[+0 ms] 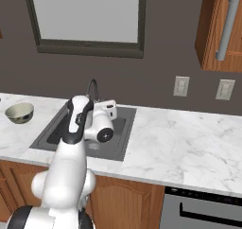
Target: Rinse each bowl for a few seconds and place them down in the sink or on the counter.
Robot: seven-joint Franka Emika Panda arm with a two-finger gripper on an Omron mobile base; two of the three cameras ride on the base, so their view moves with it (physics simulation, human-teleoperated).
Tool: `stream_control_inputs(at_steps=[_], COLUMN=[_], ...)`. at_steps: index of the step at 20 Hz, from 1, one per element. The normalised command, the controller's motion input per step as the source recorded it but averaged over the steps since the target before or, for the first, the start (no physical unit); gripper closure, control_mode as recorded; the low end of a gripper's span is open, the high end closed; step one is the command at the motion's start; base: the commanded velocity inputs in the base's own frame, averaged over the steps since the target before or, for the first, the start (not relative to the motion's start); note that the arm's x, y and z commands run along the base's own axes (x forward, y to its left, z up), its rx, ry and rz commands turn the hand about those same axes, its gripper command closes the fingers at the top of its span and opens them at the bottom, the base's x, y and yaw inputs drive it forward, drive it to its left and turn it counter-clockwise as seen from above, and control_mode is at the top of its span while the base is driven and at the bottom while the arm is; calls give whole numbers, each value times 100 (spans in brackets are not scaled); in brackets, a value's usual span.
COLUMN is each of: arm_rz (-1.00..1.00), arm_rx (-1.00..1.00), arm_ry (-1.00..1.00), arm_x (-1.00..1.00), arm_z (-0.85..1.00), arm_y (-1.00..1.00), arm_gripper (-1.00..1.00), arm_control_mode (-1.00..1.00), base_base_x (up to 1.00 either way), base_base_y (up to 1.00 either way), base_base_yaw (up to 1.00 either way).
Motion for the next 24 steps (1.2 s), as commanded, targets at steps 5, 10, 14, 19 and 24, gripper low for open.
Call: stream_control_inputs(at_steps=[5,10,14,19,24], arm_rz=[2,2,2,1,0], arm_rx=[0,0,0,0,0], arm_ry=[-5,-3,-2,3,8], arm_x=[29,28,24,26,29], arm_z=[-13,-21,-24,-8,0], arm_y=[0,0,0,0,0], arm_gripper=[-100,-100,-100,-100,-100], arm_control_mode=[-100,-100,-100,-100,-100], base_base_x=[0,0,0,0,0], base_base_y=[0,0,0,0,0], base_base_yaw=[0,0,0,0,0])
